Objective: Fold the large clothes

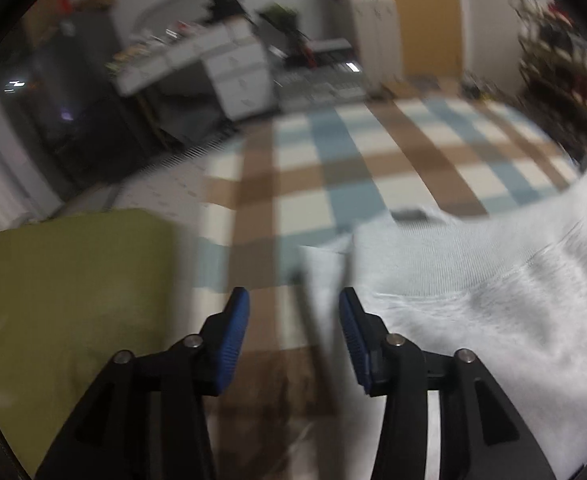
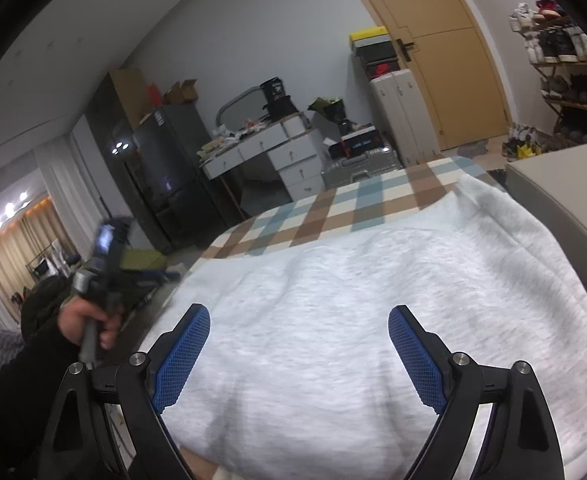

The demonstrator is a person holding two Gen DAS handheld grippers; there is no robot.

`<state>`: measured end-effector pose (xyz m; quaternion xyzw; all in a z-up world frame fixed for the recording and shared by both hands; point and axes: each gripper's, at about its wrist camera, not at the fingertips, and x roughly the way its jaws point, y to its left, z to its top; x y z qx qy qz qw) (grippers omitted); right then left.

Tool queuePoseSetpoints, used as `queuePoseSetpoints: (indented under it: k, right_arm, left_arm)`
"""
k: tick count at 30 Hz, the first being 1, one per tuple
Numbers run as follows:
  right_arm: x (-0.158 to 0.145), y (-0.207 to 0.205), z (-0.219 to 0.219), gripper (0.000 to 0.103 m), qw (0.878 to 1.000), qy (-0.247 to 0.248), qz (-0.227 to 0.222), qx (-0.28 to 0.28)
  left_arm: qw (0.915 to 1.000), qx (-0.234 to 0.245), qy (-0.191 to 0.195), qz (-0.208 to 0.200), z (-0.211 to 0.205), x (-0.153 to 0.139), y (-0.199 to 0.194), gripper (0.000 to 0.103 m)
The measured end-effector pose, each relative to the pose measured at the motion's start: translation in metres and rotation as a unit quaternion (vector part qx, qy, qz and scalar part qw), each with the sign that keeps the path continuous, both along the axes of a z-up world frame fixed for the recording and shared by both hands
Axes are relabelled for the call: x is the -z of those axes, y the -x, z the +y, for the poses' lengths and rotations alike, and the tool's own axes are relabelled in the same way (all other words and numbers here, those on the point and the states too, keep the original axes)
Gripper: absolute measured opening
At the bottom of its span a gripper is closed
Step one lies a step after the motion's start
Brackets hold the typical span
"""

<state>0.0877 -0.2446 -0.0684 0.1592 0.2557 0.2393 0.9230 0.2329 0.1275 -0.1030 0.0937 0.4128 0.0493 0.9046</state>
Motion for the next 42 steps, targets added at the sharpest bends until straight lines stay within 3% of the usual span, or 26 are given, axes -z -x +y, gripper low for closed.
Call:
queuePoseSetpoints:
  k: [3,7,10,12,14,15,18,20,22,23,24,25,27,30,33,35,37,40,42]
  right_arm:
    - [-0.006,0.008,0.016,0.092,1.0,0.01,-0.009,-0.009]
    - [-0.003,0.014,0.03,0.092,1.0,-0.004,-0.005,-0.026]
    - [0.0,0.018,0.038,0.092,1.0,0.002,0.006,-0.029]
    - [0.002,0.021,0.043,0.092,0.999,0.014,0.009,-0.036]
    - [0.003,0.023,0.052,0.092,0.998,0.043,0.012,-0.039]
    - [0.002,0.024,0.057,0.092,0.997,0.056,0.012,-0.041]
    - [-0.003,0.013,0.082,0.092,0.992,0.106,0.015,-0.064]
    - [-0.002,0.009,0.097,0.092,0.989,0.107,0.005,-0.099]
    - [0.008,0.0,0.124,0.091,0.981,0.149,0.005,-0.121]
    - [0.021,-0.007,0.141,0.089,0.974,0.187,0.025,-0.128]
    - [0.04,-0.016,0.155,0.076,0.964,0.225,0.052,-0.132]
    - [0.059,-0.022,0.166,0.076,0.955,0.258,0.072,-0.13]
    - [0.068,-0.021,0.164,0.077,0.961,0.242,0.052,-0.122]
    - [0.059,-0.027,0.159,0.068,0.959,0.236,0.088,-0.131]
    - [0.028,-0.027,0.144,0.042,0.967,0.207,0.078,-0.126]
    - [0.005,-0.029,0.131,0.043,0.976,0.185,0.056,-0.1]
    - [-0.003,-0.038,0.13,0.043,0.977,0.186,0.052,-0.09]
    - [0.019,-0.068,0.147,0.034,0.967,0.214,0.095,-0.101]
    - [0.053,-0.09,0.162,0.034,0.949,0.248,0.156,-0.114]
  left_arm:
    - [0.9939,0.071,0.084,-0.012,-0.005,-0.012,0.043,0.045]
    - [0.9863,0.135,0.084,0.042,-0.037,0.024,0.067,0.045]
    - [0.987,0.118,0.06,0.09,-0.035,0.071,0.059,0.046]
    - [0.9877,0.099,0.094,0.076,-0.017,0.077,0.057,0.051]
    - [0.9894,0.05,0.11,0.081,0.001,0.08,0.051,0.081]
    - [0.9897,0.035,0.114,0.079,0.007,0.082,0.05,0.084]
    - [0.994,0.032,0.075,0.073,-0.004,0.075,0.054,0.082]
    - [0.9963,0.02,0.056,0.061,-0.011,0.064,0.062,0.081]
    - [0.9974,0.018,0.061,0.033,-0.013,0.049,0.071,0.081]
    - [0.9973,0.019,0.068,0.021,-0.014,0.04,0.076,0.081]
    - [0.9967,0.022,0.078,0.005,-0.017,0.029,0.082,0.081]
    - [0.9952,0.032,0.093,-0.007,-0.019,0.022,0.088,0.08]
    - [0.9891,0.063,0.132,-0.014,-0.03,0.012,0.1,0.081]
    - [0.9826,0.096,0.159,-0.001,-0.046,0.019,0.101,0.081]
    - [0.984,0.1,0.138,0.051,-0.061,0.059,0.083,0.08]
    - [0.9819,0.094,0.141,0.085,-0.062,0.086,0.077,0.081]
    - [0.986,0.103,0.12,0.053,-0.066,0.087,0.083,0.082]
    - [0.9862,0.097,0.123,0.054,-0.067,0.086,0.084,0.082]
    - [0.9868,0.099,0.116,0.053,-0.068,0.087,0.083,0.082]
